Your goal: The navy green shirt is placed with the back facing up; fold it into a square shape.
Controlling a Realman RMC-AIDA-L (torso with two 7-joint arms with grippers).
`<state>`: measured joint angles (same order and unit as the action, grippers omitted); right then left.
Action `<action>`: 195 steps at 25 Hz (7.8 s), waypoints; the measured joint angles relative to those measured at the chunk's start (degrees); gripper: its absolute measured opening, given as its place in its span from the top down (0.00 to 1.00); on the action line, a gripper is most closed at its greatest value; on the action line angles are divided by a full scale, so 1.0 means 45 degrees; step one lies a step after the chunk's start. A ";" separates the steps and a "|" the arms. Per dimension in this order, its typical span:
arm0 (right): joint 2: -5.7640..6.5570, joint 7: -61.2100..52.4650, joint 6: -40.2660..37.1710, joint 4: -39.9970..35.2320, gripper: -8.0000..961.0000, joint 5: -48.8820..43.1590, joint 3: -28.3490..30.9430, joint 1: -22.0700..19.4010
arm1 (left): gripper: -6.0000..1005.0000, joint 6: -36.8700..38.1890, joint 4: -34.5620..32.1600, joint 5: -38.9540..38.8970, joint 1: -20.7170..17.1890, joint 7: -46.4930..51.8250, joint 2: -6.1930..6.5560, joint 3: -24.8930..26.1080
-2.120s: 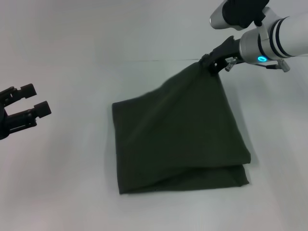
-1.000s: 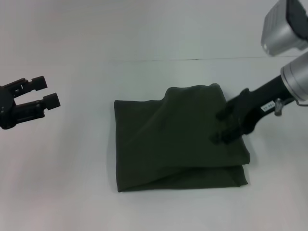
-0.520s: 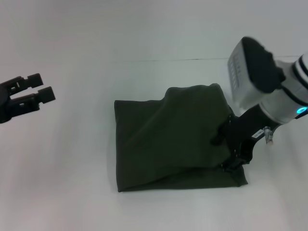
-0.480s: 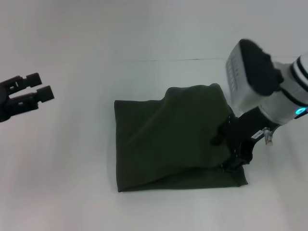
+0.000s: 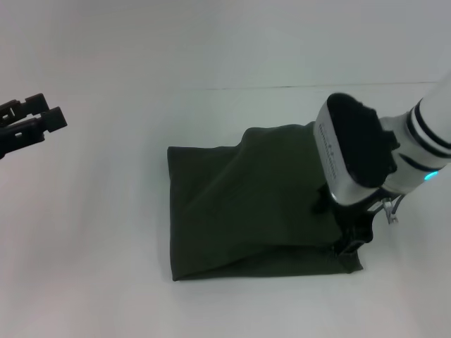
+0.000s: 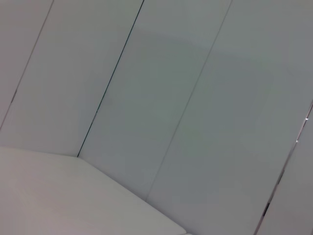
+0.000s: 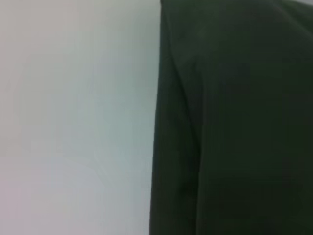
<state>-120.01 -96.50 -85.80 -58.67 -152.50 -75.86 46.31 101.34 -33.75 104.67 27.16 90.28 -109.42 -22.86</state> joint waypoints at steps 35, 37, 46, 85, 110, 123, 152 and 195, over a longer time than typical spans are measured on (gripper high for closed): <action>-0.0020 -0.1236 -0.1655 -0.2748 0.81 -0.0302 -0.0415 -0.1265 | 0.12 -0.0067 -0.0001 -0.0018 0.0350 0.0260 0.0195 0.0105; -0.0025 -0.1288 -0.1362 -0.2971 0.75 -0.0375 -0.0769 -0.1472 | 0.12 -0.0069 0.0000 -0.0018 0.0352 0.0300 0.0196 0.0171; -0.0026 -0.1344 -0.0268 -0.2902 0.47 -0.0428 -0.1878 -0.1818 | 0.12 -0.0097 -0.0001 -0.0018 0.0400 0.0368 0.0182 0.0268; -0.0002 -0.1580 -0.3727 -0.2622 0.90 -0.1636 0.0363 -0.0832 | 0.12 0.0016 -0.0004 -0.0039 0.0609 0.0366 0.0236 0.0536; 0.0528 -0.2374 -0.2348 -0.0011 0.30 0.2010 0.7077 0.0323 | 0.12 0.0727 0.0000 -0.0036 0.0882 0.0261 -0.0041 0.0133; 0.0194 0.1620 0.1678 0.3519 0.21 0.7600 0.8008 -0.2585 | 0.12 0.0741 0.0018 0.0056 0.1133 -0.0252 -0.0557 -0.1028; 0.1144 0.2721 -0.0788 0.4814 0.20 0.9874 1.0826 -0.3747 | 0.12 -0.0370 0.0871 0.0142 0.2030 0.2401 -0.0858 -0.2215; 0.1280 0.3912 -0.0985 0.5080 0.20 0.9634 1.0081 -0.4152 | 0.12 -0.7672 0.3549 0.2641 0.3961 1.0943 -0.1842 -0.7100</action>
<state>-114.25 -78.89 -90.23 -35.81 -109.15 -30.49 27.63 66.82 -17.78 116.56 44.98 139.53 -117.71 -54.81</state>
